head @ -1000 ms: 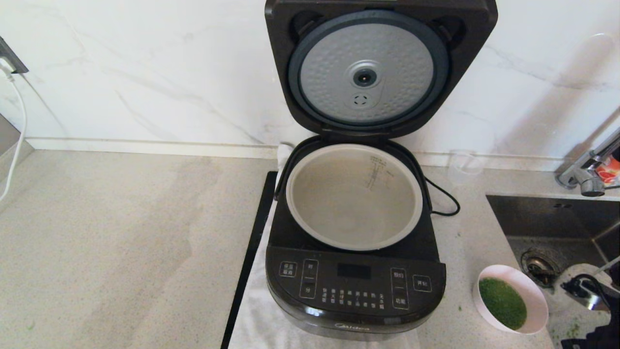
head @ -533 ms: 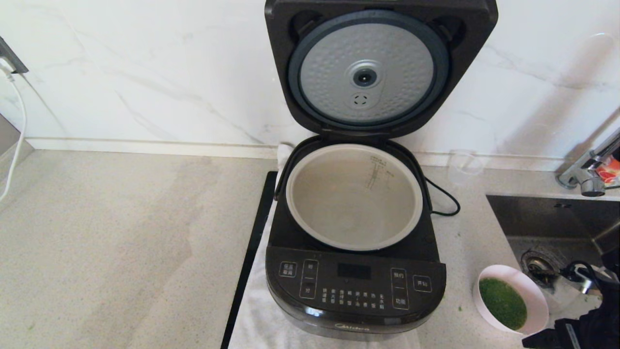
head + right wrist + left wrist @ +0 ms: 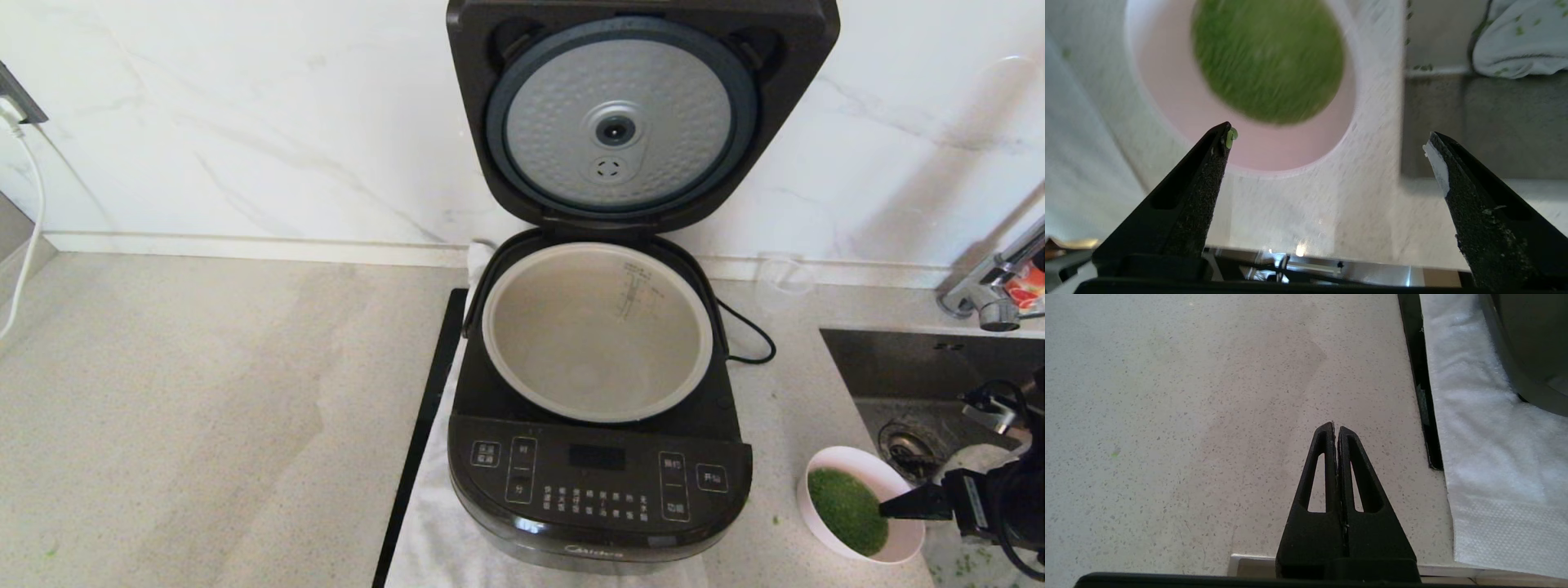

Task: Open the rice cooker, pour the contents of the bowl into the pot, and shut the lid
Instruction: Fill a bowl with water from the tap

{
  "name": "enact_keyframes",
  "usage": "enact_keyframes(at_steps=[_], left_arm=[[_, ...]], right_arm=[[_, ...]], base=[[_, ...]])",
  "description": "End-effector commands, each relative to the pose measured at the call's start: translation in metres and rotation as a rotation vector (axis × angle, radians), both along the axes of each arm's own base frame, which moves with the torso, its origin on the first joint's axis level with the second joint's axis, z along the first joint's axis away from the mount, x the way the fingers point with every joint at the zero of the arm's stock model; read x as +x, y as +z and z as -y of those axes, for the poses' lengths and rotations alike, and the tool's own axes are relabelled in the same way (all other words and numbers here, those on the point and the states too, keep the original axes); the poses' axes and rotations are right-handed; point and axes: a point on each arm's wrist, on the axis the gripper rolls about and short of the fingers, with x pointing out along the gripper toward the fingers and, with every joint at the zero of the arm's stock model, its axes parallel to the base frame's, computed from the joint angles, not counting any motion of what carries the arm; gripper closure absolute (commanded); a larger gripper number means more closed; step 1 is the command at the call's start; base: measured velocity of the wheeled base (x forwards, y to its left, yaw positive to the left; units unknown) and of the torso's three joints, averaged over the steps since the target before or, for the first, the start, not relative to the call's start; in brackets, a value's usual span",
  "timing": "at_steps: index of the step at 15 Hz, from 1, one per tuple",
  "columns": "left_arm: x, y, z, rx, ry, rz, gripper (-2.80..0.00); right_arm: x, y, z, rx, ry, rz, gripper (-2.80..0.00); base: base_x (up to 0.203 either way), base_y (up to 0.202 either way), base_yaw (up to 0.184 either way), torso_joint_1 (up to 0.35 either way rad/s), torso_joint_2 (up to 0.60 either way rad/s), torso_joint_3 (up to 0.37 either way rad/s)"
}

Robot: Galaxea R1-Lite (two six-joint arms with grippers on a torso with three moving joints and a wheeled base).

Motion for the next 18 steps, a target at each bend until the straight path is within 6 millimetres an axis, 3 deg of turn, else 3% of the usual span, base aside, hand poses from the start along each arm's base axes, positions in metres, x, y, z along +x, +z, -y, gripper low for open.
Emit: enact_keyframes(at_steps=[1,9,18], left_arm=[[0.0,0.0,0.0,0.001,0.0,0.001,0.0],[0.0,0.0,0.0,0.001,0.0,0.001,0.0],[0.0,0.0,0.0,0.001,0.0,0.001,0.0]], right_arm=[[0.016,-0.015,0.009,0.019,-0.018,-0.054,-2.8],[0.037,-0.041,0.023,0.023,-0.044,-0.059,-2.8],[0.039,-0.042,0.018,0.019,-0.022,-0.057,-2.8]], base=[[0.0,0.0,0.0,0.0,0.0,0.0],[0.0,0.0,0.0,0.0,0.0,0.0],[0.0,0.0,0.0,0.0,0.0,0.0]])
